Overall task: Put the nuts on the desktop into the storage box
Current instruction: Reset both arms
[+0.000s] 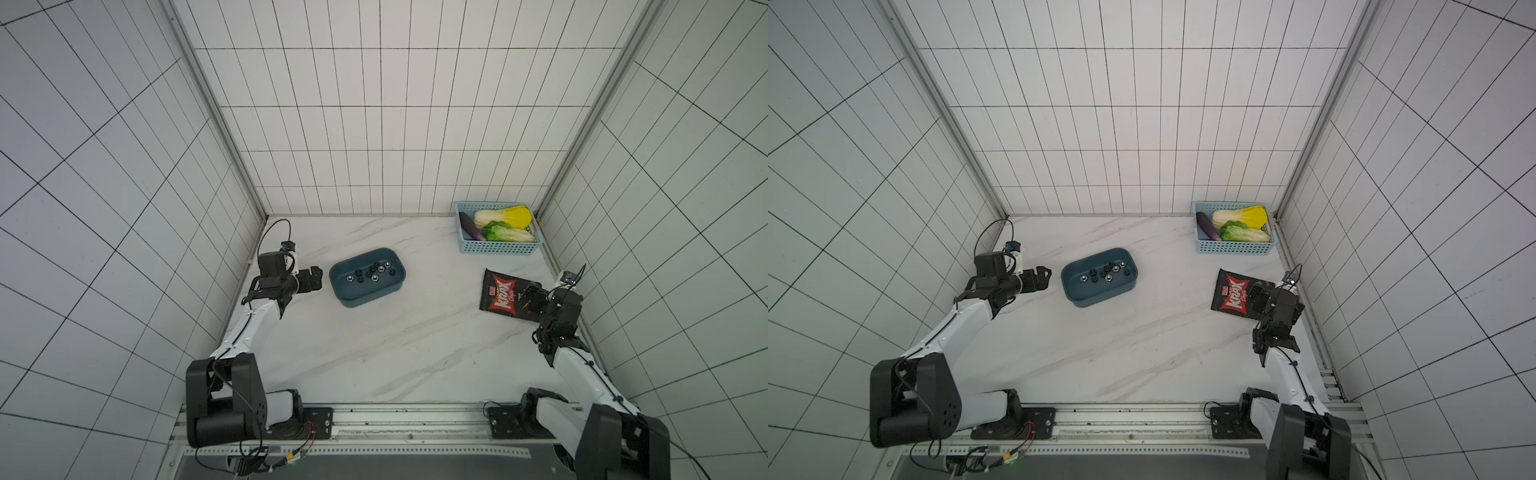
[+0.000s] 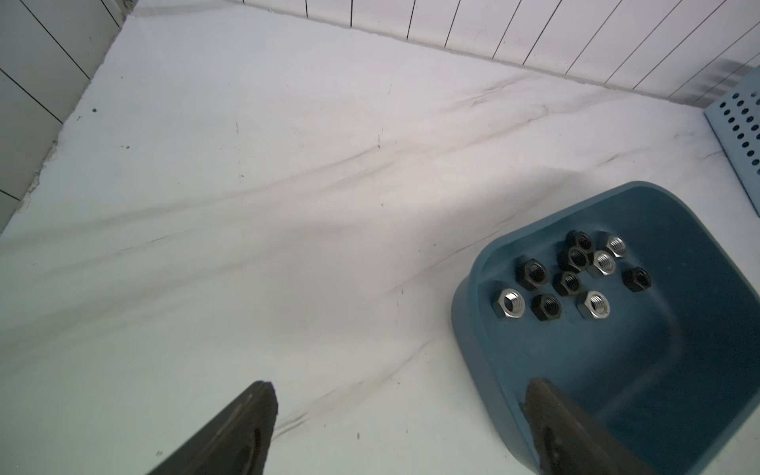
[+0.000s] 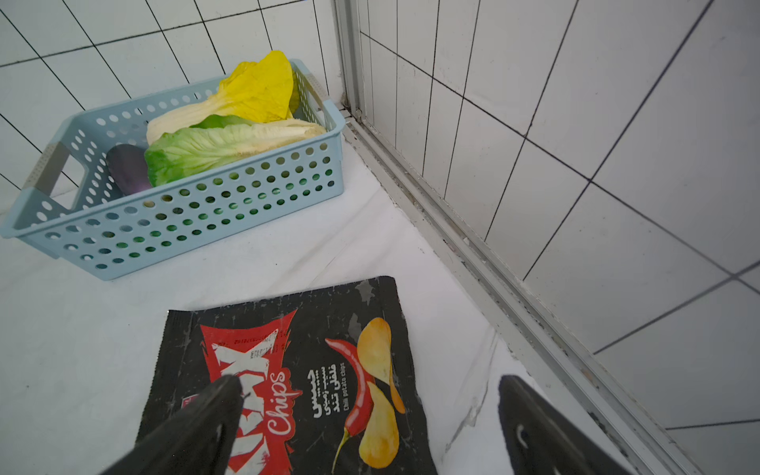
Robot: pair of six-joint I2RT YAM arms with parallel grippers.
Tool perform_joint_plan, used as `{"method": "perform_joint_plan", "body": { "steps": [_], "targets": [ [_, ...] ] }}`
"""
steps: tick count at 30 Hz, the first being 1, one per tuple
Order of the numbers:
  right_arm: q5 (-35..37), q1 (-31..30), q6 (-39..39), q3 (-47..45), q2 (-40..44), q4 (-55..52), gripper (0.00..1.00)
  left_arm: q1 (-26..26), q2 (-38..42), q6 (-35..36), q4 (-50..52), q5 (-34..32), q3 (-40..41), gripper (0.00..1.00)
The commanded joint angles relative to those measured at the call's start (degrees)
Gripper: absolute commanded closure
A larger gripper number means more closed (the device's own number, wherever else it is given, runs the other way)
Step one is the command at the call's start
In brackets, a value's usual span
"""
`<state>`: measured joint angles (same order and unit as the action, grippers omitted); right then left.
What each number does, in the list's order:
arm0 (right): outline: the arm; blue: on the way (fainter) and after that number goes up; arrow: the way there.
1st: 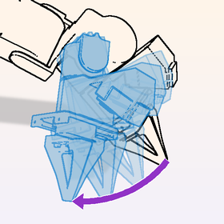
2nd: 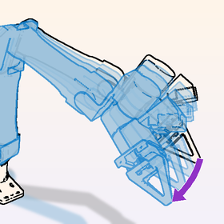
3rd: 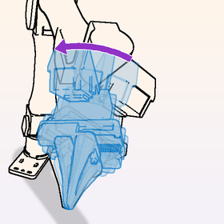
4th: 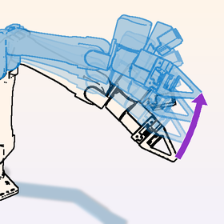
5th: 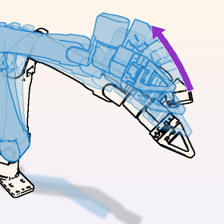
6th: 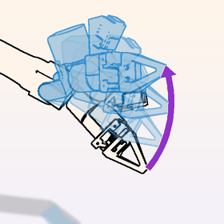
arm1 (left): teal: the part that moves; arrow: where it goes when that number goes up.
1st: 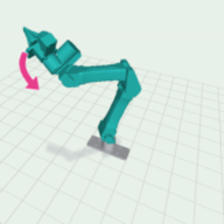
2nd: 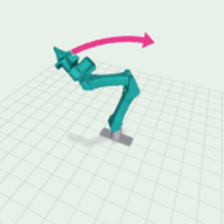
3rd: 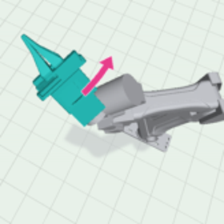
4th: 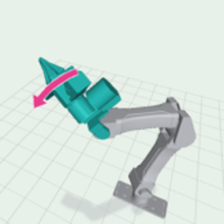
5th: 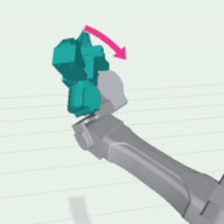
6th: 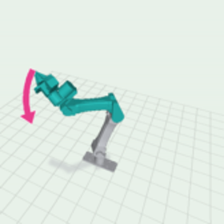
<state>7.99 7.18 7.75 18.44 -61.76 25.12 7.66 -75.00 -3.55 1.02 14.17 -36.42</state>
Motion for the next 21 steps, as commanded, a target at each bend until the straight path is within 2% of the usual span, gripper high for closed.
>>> {"method": "perform_joint_plan", "body": {
  "steps": [1, 3, 8, 9, 12, 14, 16, 17, 19, 21],
  "targets": [
    [-2.7, 0.5, -2.2, -1.9, -4.5, 13.6, 0.01, -0.4, -0.9, -1.7, -32.0, -1.1, 9.6, 0.02],
    [-4.5, 0.5, -1.1, -3.0, -8.6, 19.9, 0.01, -1.7, -2.6, -0.2, -44.4, -1.0, 14.4, 0.02],
    [-10.0, -0.8, -1.5, -0.9, -18.0, 27.3, 0.01, -3.1, -6.6, 0.1, -44.2, -5.0, 13.8, 0.02],
    [-8.6, -2.2, -2.5, -0.5, -20.4, 27.8, 0.01, -3.0, -7.7, -0.2, -44.7, -6.1, 13.6, 0.02],
    [-7.2, -5.6, -6.3, -1.1, -28.0, 39.1, 0.01, -3.0, -12.4, -1.1, -50.1, -8.1, 14.5, 0.02],
    [-7.7, -6.7, -7.9, 2.7, -24.7, 25.2, 0.01, -3.0, -15.0, -1.1, -54.6, -7.8, 15.0, 0.02],
    [-8.8, -6.8, -8.7, 3.4, -27.2, 28.7, 0.00, -3.0, -15.7, -1.0, -55.0, -7.3, 14.6, 0.02],
    [-8.5, -7.0, -8.8, 4.2, -25.6, 23.8, 0.01, -2.9, -15.3, -1.2, -53.9, -7.5, 14.4, 0.02],
    [-8.4, -7.2, -9.0, 3.4, -27.2, 28.4, 0.01, -3.0, -13.8, -1.8, -49.1, -9.3, 13.3, 0.02],
    [-8.7, -7.4, -9.4, 3.8, -25.9, 25.3, 0.01, -2.9, -14.3, -1.9, -50.1, -9.3, 13.4, 0.02]
  ]
}}
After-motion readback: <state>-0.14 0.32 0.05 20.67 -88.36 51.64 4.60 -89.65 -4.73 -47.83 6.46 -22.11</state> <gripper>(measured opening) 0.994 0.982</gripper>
